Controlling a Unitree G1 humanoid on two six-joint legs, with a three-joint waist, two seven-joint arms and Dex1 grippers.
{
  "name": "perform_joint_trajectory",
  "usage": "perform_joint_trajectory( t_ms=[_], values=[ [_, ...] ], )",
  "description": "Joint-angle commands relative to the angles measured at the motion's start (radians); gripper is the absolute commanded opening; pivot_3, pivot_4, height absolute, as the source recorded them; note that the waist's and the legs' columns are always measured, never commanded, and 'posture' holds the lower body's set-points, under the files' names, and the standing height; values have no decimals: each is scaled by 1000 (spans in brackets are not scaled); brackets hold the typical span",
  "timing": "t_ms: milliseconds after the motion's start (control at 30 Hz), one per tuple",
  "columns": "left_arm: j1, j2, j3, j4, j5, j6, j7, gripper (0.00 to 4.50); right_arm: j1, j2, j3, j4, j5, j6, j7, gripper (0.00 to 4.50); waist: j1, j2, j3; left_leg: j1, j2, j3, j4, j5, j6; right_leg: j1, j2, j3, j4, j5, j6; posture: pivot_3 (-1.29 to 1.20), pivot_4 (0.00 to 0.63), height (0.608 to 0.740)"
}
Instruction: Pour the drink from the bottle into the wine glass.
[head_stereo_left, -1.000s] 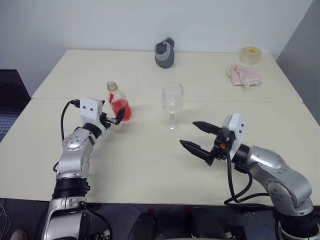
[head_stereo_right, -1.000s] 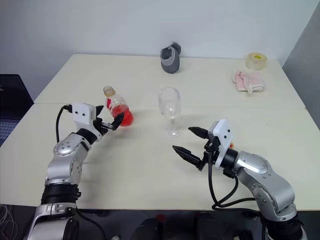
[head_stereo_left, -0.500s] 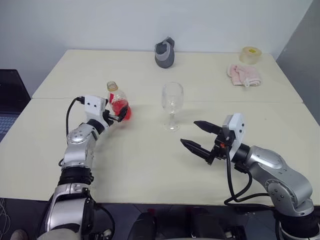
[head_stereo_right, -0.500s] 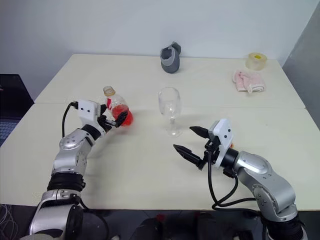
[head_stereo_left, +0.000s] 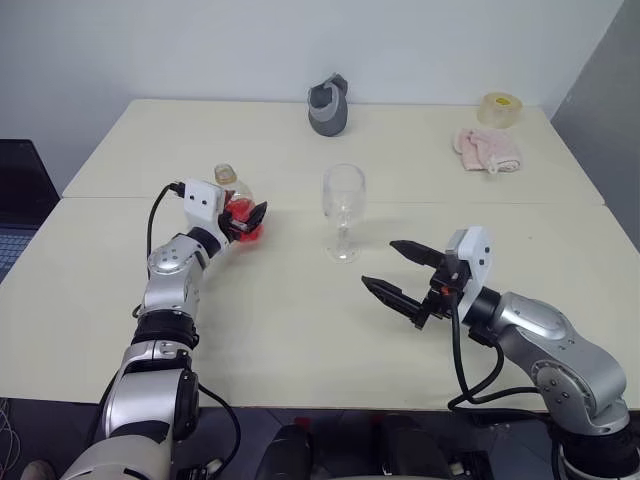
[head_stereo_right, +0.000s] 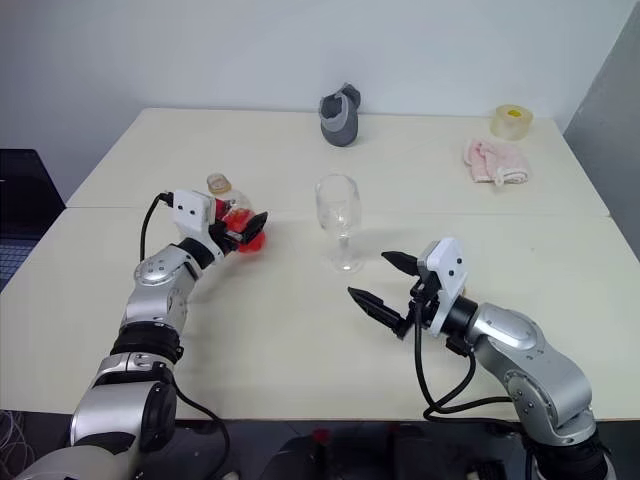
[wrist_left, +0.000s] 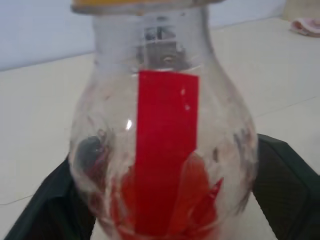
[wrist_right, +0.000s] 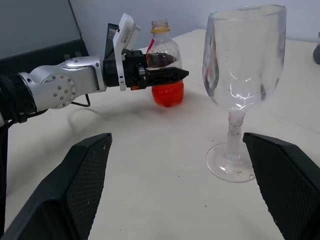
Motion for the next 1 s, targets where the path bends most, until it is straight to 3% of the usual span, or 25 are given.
perform_joint_trajectory(
  t_ms=[33, 167, 300, 633, 1000],
  values=[
    [-21, 11, 15, 4, -3, -28, -4, 2665, 1, -8, -8, -48, 10, -4, -4, 4500, 0, 0, 0, 0, 0, 0, 0, 0, 0, 0, 0, 0, 0, 0, 0, 0, 150, 740],
    [-23, 15, 20, 10, -1, -33, 3, 1779, -3, -6, -10, -42, 11, -5, -5, 4500, 0, 0, 0, 0, 0, 0, 0, 0, 0, 0, 0, 0, 0, 0, 0, 0, 150, 740],
    [-20, 14, 19, -7, 0, -27, 9, 1245, -13, -2, -7, -29, 6, -10, -4, 4500, 0, 0, 0, 0, 0, 0, 0, 0, 0, 0, 0, 0, 0, 0, 0, 0, 150, 740],
    [-173, 16, -83, -65, 56, 48, -70, 1133, -106, 0, -40, -8, 37, 35, -30, 4500, 3, -3, 2, -1, -3, -2, 1, 1, 1, 0, 3, -2, 1, 0, 0, 0, 150, 740],
    [-452, -21, -178, 175, 144, -126, -217, 1133, -291, 11, -75, 67, 47, 137, -116, 4500, -4, -4, 2, -2, -5, 1, 0, 1, 0, -2, 2, 0, 0, 0, 0, 0, 150, 740]
  ],
)
